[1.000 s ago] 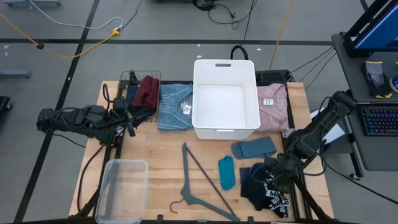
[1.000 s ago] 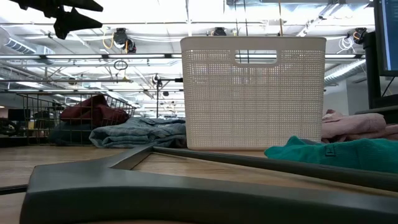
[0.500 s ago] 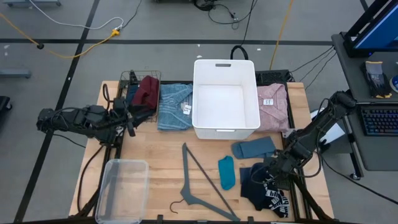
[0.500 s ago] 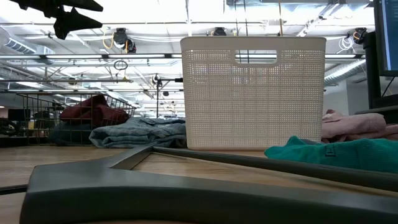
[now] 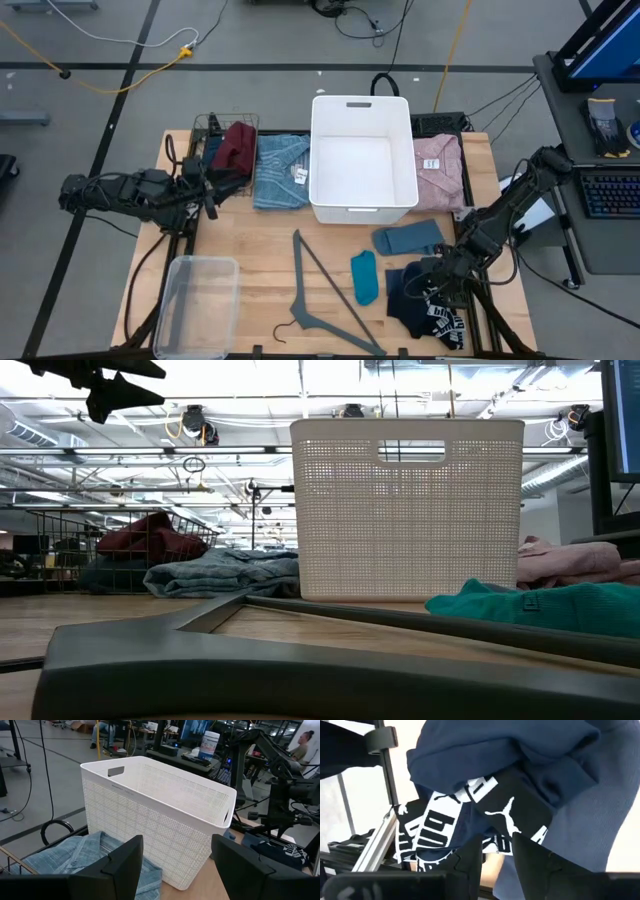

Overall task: Pick & Place Cloths
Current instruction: Put the dark blue underpants into the wire basket

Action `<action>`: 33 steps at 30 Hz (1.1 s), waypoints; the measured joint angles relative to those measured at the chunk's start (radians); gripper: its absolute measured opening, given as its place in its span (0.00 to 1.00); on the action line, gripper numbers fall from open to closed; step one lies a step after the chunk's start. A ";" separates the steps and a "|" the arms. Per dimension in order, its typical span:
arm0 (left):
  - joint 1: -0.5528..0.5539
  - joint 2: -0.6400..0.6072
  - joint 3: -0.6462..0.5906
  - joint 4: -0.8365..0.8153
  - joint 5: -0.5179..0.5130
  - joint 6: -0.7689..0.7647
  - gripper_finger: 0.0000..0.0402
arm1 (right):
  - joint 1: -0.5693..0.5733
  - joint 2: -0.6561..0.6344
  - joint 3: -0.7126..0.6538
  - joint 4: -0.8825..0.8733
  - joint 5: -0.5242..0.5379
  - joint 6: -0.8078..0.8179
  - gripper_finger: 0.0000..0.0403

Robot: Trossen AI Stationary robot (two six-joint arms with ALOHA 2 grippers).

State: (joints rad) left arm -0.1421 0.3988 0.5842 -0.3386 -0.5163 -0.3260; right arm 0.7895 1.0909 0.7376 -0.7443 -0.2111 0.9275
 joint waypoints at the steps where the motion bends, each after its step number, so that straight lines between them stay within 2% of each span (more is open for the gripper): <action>1: 0.000 0.000 0.000 0.000 0.000 0.000 0.60 | 0.000 0.004 0.000 -0.005 0.000 0.004 0.24; 23: 0.000 0.000 0.000 0.000 -0.001 0.000 0.60 | -0.005 0.210 0.000 -0.031 -0.027 0.026 0.24; 33: 0.000 0.000 0.000 -0.001 0.000 0.000 0.60 | -0.005 0.207 0.001 -0.034 -0.015 0.028 0.24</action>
State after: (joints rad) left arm -0.1421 0.3988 0.5844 -0.3391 -0.5168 -0.3263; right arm 0.7847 1.2984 0.7383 -0.7786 -0.2261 0.9552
